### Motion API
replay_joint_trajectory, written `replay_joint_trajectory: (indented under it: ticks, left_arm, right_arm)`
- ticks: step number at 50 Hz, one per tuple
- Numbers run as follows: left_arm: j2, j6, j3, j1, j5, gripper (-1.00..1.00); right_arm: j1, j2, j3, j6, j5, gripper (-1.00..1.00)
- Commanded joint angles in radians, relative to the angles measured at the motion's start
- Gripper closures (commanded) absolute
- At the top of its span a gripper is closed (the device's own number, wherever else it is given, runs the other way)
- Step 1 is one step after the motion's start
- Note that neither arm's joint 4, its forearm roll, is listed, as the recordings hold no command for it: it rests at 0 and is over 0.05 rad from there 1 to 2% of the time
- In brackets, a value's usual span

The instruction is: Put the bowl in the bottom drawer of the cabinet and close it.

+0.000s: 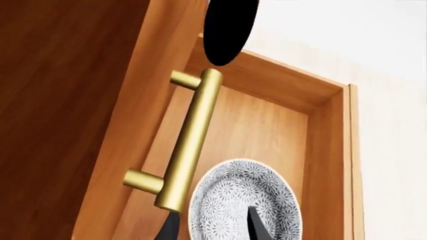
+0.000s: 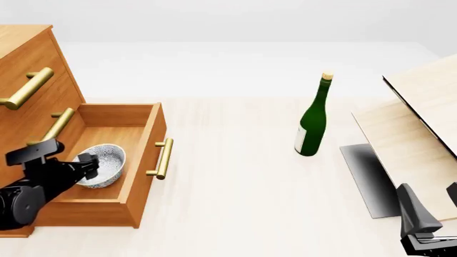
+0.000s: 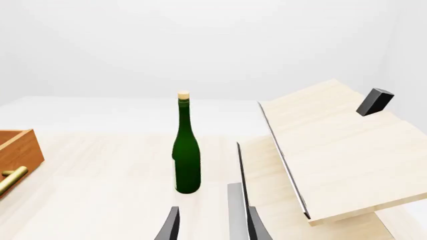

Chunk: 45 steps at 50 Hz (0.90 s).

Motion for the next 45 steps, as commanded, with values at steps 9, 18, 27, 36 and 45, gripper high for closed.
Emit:
replay_joint_trajectory:
  ticks: [9, 18, 27, 36, 45]
  left_arm:
    - [-0.095, -0.006, 0.032, 0.005, 0.053, -1.00]
    - [-0.150, -0.021, 0.047, -0.006, 0.083, -1.00]
    - [-0.218, -0.033, 0.055, -0.018, 0.118, -1.00]
    - [-0.278, -0.044, 0.058, -0.031, 0.159, -1.00]
    - [-0.331, -0.046, 0.051, -0.052, 0.199, -1.00]
  right_arm:
    - [0.000, 0.000, 0.000, 0.000, 0.000, -1.00]
    - [0.000, 0.000, 0.000, 0.000, 0.000, -1.00]
    - [0.000, 0.000, 0.000, 0.000, 0.000, -1.00]
    - [0.000, 0.000, 0.000, 0.000, 0.000, -1.00]
    - [0.000, 0.000, 0.000, 0.000, 0.000, -1.00]
